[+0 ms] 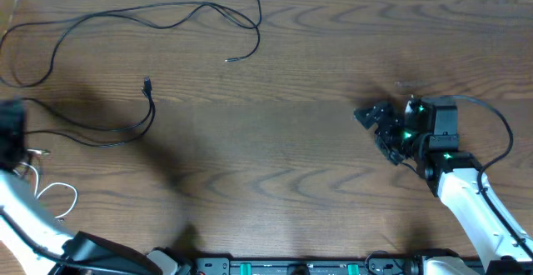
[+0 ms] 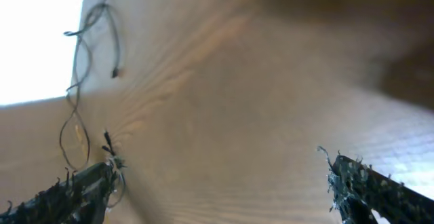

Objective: Untangle cables

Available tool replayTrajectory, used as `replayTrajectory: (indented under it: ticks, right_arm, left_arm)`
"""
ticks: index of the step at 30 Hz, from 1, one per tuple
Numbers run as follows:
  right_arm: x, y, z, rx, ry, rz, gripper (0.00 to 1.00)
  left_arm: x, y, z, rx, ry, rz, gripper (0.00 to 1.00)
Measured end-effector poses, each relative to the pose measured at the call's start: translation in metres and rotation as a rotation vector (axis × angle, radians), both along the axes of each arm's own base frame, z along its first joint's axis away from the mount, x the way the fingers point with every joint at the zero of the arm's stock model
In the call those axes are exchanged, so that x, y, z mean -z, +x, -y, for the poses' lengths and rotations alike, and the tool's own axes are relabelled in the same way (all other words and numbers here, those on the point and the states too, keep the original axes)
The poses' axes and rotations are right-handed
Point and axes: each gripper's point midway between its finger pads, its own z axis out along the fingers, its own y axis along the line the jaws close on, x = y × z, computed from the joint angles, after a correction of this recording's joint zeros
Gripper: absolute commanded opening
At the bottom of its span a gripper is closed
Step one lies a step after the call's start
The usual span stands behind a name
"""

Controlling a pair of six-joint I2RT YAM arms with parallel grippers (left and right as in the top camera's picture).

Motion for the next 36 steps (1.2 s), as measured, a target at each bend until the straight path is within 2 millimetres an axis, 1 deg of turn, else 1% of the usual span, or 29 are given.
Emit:
replayTrajectory:
  ticks: [1,2,4,5,8,10,12,14,15,16,18,20,21,23,26,27,31,32,34,36]
  right_arm:
    - [-0.003,0.002,-0.001,-0.016,-0.009,0.026,0.99]
    - [-0.004,0.003,-0.001,-0.028,-0.016,0.041,0.99]
    - [-0.008,0.003,-0.002,-0.054,-0.032,0.068,0.99]
    - [-0.011,0.003,-0.002,-0.067,-0.04,0.085,0.99]
    - [-0.021,0.0,0.002,-0.081,-0.061,0.104,0.99]
    - [-0.033,-0.001,0.009,-0.079,-0.081,0.122,0.99]
    - [-0.048,-0.005,0.018,-0.076,-0.112,0.135,0.99]
    - [-0.065,-0.01,0.029,-0.056,-0.16,0.158,0.99]
    - [-0.07,-0.011,0.032,-0.051,-0.174,0.167,0.99]
    - [-0.078,-0.015,0.039,-0.035,-0.206,0.179,0.99]
    - [-0.09,-0.021,0.047,-0.016,-0.244,0.206,0.99]
    - [-0.103,-0.03,0.052,-0.005,-0.278,0.249,0.99]
    - [-0.109,-0.035,0.053,-0.004,-0.292,0.269,0.99]
    - [-0.12,-0.046,0.053,-0.006,-0.315,0.305,0.99]
    - [-0.134,-0.064,0.057,0.013,-0.354,0.358,0.99]
    - [-0.139,-0.07,0.059,0.024,-0.368,0.377,0.99]
    - [-0.156,-0.087,0.073,0.098,-0.44,0.441,0.99]
    - [-0.157,-0.089,0.076,0.111,-0.452,0.445,0.99]
    - [-0.158,-0.093,0.082,0.141,-0.48,0.444,0.99]
    - [-0.155,-0.095,0.087,0.156,-0.5,0.427,0.99]
  left_arm:
    - [0.0,0.012,0.026,0.098,-0.035,0.017,0.8]
    - [0.001,0.021,0.05,0.185,-0.066,0.023,0.81]
    - [0.004,0.035,0.107,0.379,-0.113,0.015,0.83]
    - [0.007,0.04,0.139,0.489,-0.124,0.001,0.83]
    - [0.017,0.044,0.202,0.685,-0.111,-0.057,0.85]
    - [0.025,0.044,0.236,0.784,-0.069,-0.108,0.85]
    - [0.027,0.043,0.263,0.859,-0.008,-0.139,0.85]
    - [0.022,0.038,0.285,0.913,0.07,-0.148,0.85]
    - [0.017,0.036,0.294,0.934,0.11,-0.142,0.85]
    - [0.006,0.03,0.305,0.957,0.169,-0.123,0.85]
    - [-0.01,0.021,0.315,0.972,0.241,-0.091,0.85]
    - [-0.031,0.007,0.322,0.971,0.318,-0.046,0.85]
    - [-0.04,0.0,0.324,0.966,0.346,-0.026,0.85]
    - [-0.057,-0.02,0.325,0.953,0.394,0.006,0.85]
    - [-0.074,-0.049,0.322,0.921,0.445,0.037,0.85]
    - [-0.078,-0.06,0.319,0.907,0.462,0.043,0.85]
    - [-0.085,-0.096,0.31,0.852,0.51,0.042,0.86]
    - [-0.086,-0.105,0.308,0.842,0.52,0.045,0.99]
    - [-0.087,-0.116,0.305,0.826,0.537,0.049,1.0]
    - [-0.087,-0.124,0.303,0.816,0.545,0.049,1.0]
